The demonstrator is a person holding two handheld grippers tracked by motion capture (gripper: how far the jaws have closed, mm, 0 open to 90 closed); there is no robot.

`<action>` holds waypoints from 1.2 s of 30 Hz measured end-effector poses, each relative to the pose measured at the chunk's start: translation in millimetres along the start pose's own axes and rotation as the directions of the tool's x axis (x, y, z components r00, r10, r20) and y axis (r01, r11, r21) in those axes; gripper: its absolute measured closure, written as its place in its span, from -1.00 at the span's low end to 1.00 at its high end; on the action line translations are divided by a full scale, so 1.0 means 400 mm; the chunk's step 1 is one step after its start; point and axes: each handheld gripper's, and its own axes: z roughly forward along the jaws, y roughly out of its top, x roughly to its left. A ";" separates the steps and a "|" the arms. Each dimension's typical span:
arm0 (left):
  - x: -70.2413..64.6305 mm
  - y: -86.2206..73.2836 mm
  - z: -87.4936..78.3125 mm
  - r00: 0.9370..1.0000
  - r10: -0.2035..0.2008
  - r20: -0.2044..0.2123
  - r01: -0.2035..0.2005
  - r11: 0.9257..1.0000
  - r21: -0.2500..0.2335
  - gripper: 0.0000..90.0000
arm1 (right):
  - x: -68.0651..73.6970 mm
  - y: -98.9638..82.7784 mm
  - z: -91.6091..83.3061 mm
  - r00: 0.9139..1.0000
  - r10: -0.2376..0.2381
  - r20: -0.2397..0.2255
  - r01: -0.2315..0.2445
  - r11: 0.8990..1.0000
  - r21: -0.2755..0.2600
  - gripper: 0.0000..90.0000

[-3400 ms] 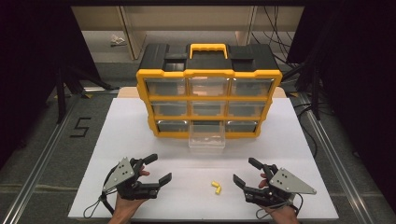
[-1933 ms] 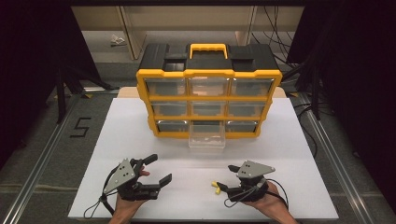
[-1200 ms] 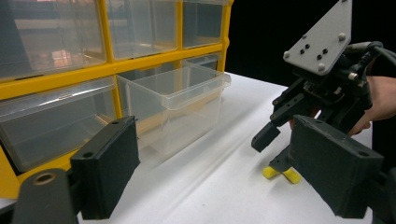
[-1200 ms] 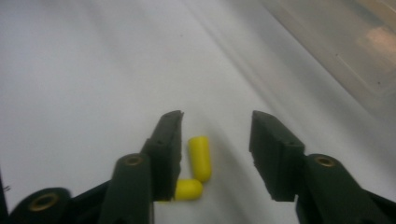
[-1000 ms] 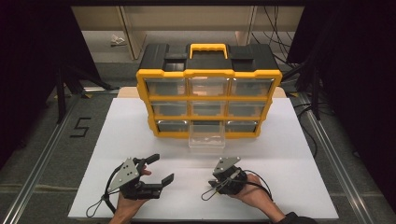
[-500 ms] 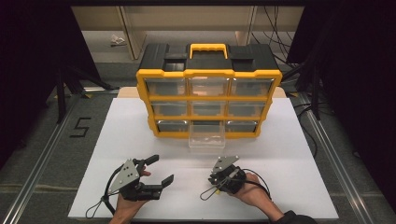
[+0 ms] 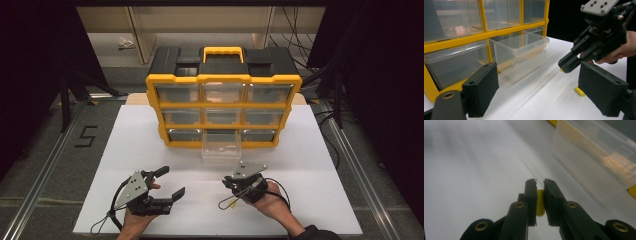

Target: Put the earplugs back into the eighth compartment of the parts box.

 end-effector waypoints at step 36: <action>0.002 0.000 0.003 1.000 0.000 0.002 0.000 1.000 -0.004 -0.64 | -0.082 0.100 -0.056 0.994 0.065 0.083 -0.047 0.978 -0.203 0.81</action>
